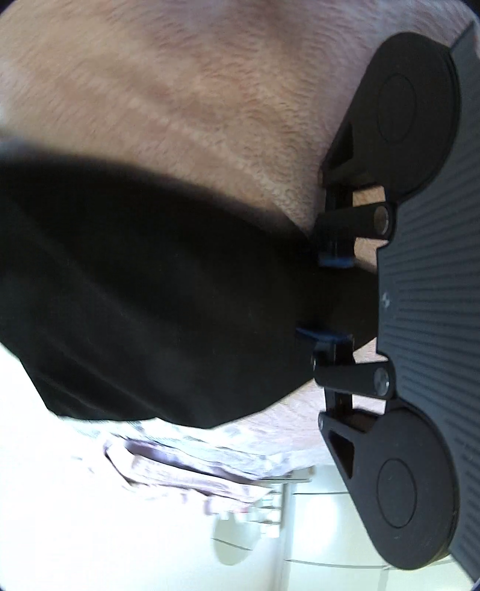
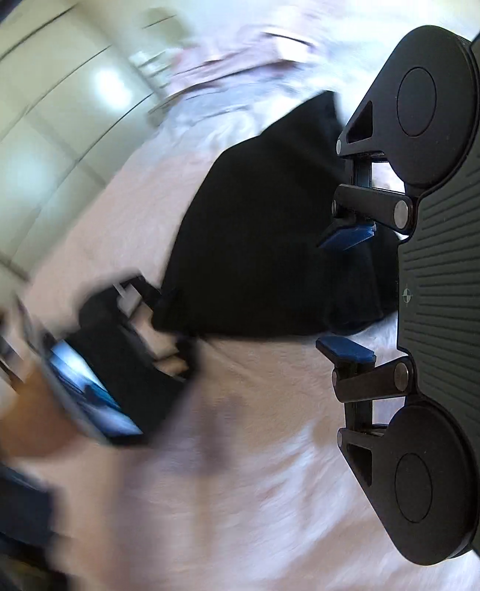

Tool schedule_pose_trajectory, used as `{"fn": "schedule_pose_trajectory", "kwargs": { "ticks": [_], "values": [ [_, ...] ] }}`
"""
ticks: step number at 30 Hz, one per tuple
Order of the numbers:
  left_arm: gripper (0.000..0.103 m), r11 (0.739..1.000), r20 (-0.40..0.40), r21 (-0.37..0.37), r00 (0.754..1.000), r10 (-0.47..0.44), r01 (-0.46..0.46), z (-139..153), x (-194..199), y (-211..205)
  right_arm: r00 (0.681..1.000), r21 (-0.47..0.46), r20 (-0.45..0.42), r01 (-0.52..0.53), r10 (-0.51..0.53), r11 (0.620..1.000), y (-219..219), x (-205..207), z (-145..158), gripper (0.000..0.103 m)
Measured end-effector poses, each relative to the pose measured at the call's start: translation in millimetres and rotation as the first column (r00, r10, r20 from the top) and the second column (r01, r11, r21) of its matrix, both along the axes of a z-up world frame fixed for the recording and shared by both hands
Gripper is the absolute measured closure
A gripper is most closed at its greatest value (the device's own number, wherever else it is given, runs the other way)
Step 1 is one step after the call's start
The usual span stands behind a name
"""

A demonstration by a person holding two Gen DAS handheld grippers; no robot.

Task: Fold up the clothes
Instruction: 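Grasp the black trouser edge with the left gripper and lift it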

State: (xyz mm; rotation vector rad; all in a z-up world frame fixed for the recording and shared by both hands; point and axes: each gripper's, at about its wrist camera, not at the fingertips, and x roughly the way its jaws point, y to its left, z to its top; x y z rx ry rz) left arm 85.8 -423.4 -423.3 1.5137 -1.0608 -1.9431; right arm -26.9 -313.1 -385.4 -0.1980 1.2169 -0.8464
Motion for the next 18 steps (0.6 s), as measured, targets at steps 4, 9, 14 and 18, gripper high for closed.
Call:
{"fn": "schedule_pose_trajectory", "kwargs": {
  "ticks": [4, 9, 14, 18],
  "values": [
    [0.097, 0.994, -0.068, 0.019, 0.992, 0.106, -0.105, 21, -11, 5, 0.989, -0.057, -0.096, -0.115, 0.109, 0.992, 0, -9, -24, 0.059],
    [0.097, 0.973, -0.147, 0.070, 0.963, 0.227, -0.219, 79, -39, 46, 0.985, -0.047, 0.078, -0.151, 0.154, 0.987, 4, -77, 20, 0.088],
    [0.098, 0.943, -0.183, 0.152, 0.929, 0.322, -0.296, 123, -105, 132, 0.970, -0.045, 0.093, -0.220, 0.224, 0.974, 19, -164, 68, 0.090],
    [0.098, 0.914, -0.201, 0.214, 0.900, 0.387, -0.345, 133, -157, 210, 0.953, -0.055, 0.066, -0.293, 0.296, 0.955, 52, -236, 86, 0.090]
  ]
}}
